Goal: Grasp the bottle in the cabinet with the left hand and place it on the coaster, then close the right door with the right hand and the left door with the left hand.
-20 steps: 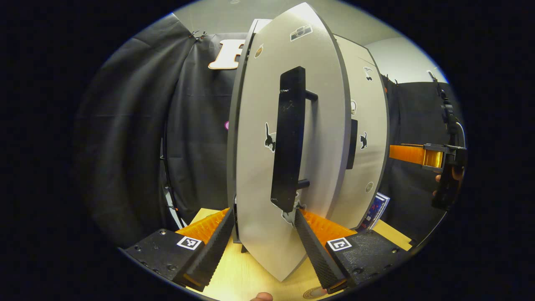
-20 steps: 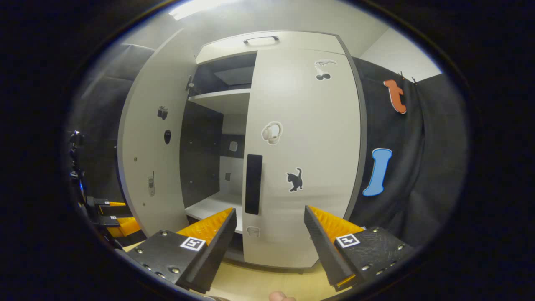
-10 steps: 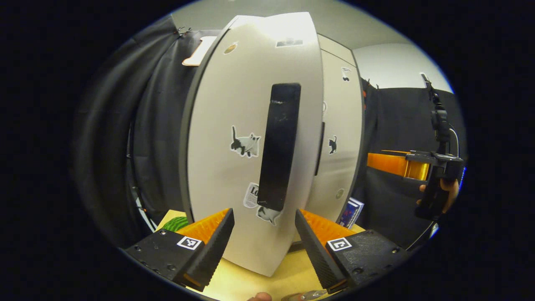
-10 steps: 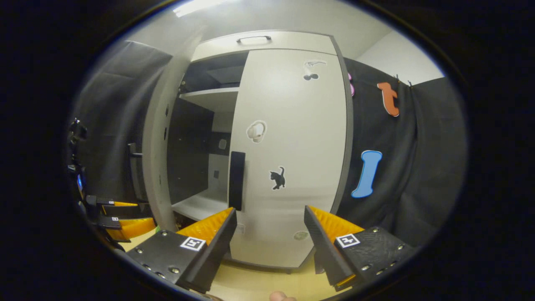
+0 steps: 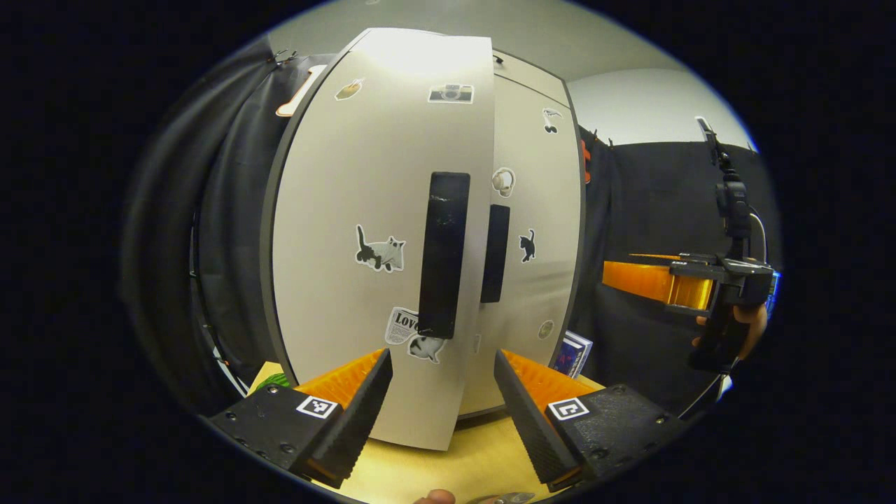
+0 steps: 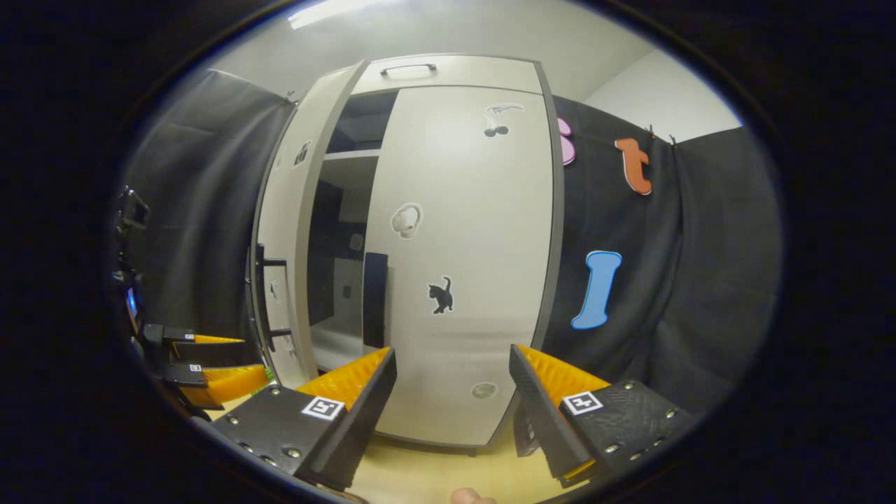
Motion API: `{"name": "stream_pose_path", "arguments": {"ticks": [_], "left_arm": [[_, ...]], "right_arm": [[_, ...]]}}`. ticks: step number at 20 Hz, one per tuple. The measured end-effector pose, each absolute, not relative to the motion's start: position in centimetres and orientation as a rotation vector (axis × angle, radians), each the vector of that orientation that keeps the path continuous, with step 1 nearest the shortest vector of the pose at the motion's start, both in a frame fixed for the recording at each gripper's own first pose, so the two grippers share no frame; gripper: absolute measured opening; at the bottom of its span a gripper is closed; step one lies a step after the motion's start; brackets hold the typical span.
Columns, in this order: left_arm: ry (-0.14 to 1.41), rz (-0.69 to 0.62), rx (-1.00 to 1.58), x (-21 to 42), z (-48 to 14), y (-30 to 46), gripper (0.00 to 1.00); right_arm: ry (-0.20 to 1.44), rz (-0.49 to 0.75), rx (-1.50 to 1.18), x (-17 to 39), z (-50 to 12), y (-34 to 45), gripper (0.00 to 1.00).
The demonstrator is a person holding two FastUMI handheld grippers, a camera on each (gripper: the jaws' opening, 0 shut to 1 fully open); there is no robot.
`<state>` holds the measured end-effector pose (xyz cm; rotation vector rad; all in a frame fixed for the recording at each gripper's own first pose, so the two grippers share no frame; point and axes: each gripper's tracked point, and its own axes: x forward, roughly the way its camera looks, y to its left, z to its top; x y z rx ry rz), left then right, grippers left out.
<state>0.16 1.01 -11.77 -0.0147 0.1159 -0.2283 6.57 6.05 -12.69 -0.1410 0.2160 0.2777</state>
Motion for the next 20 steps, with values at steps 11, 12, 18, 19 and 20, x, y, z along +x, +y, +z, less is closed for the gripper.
{"name": "stream_pose_path", "arguments": {"ticks": [11, 12, 18, 19, 20], "left_arm": [[0.017, -0.157, -0.009, 0.2, -0.6, 1.7, 0.95], [-0.003, -0.158, 0.009, 0.6, 1.1, 1.1, 0.95], [-0.071, -0.255, 0.022, 1.6, 7.6, -8.0, 0.95], [-0.06, -0.29, -0.029, 1.2, 7.9, -10.4, 0.95], [-0.058, -0.317, -0.072, 0.8, 8.3, -12.7, 0.96]], "right_arm": [[0.163, 0.227, -0.127, 3.7, -8.3, 5.4, 0.98], [0.15, 0.211, -0.132, 3.5, -7.1, 4.7, 0.98], [0.084, 0.098, -0.03, 2.9, 0.3, -3.2, 0.92], [0.08, 0.089, -0.015, 2.9, 1.0, -4.9, 0.97], [0.074, 0.076, -0.007, 2.9, 1.7, -6.9, 1.0]]}}
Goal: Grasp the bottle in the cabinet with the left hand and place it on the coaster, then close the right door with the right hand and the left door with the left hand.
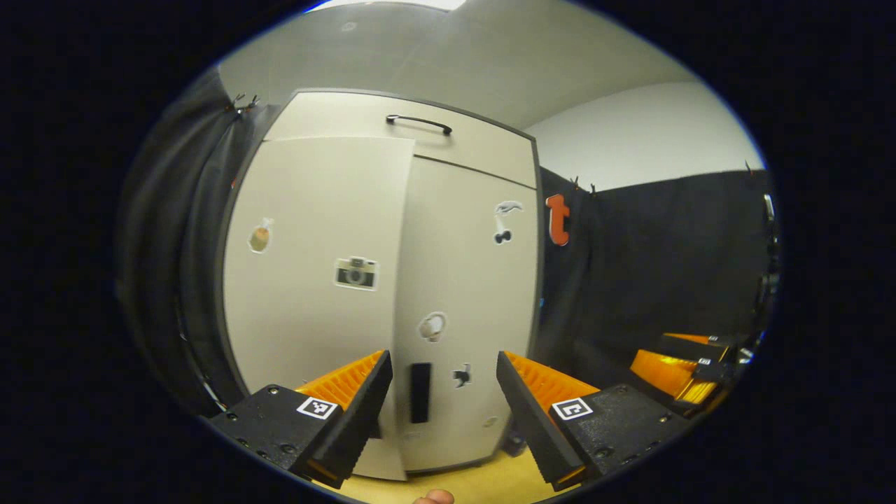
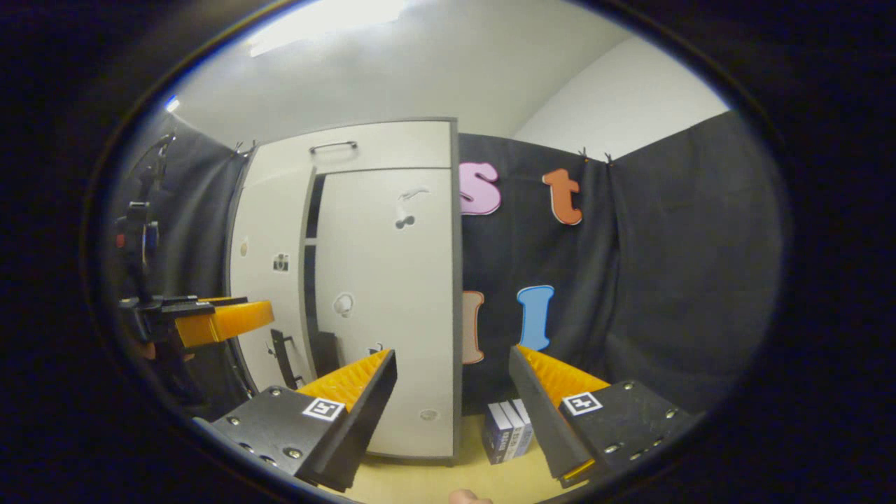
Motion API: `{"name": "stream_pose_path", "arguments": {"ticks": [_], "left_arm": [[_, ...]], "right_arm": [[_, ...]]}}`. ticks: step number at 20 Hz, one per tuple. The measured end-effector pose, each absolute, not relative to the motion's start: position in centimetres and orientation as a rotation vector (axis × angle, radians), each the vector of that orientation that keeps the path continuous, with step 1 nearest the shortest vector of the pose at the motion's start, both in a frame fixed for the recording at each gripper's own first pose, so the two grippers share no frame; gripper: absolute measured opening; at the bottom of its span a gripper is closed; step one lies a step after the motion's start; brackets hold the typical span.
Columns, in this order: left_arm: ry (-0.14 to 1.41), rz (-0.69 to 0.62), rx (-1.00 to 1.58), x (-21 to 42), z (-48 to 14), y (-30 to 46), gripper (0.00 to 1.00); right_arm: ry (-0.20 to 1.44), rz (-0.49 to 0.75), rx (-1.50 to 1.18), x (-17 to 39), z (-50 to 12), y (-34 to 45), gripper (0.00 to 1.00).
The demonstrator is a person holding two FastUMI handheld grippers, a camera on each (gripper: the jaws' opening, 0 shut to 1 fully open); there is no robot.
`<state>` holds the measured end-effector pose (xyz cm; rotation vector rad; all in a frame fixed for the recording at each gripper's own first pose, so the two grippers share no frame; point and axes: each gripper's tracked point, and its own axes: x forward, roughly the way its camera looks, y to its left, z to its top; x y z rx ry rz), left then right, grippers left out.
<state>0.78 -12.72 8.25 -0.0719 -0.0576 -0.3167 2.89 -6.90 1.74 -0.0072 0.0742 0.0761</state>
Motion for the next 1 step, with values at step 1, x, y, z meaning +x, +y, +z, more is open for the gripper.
{"name": "stream_pose_path", "arguments": {"ticks": [1], "left_arm": [[-0.06, -0.331, -0.094, 0.44, 8.6, -14.71, 0.99]], "right_arm": [[0.063, 0.066, -0.007, 3.08, 2.51, -8.96, 1.0]]}}
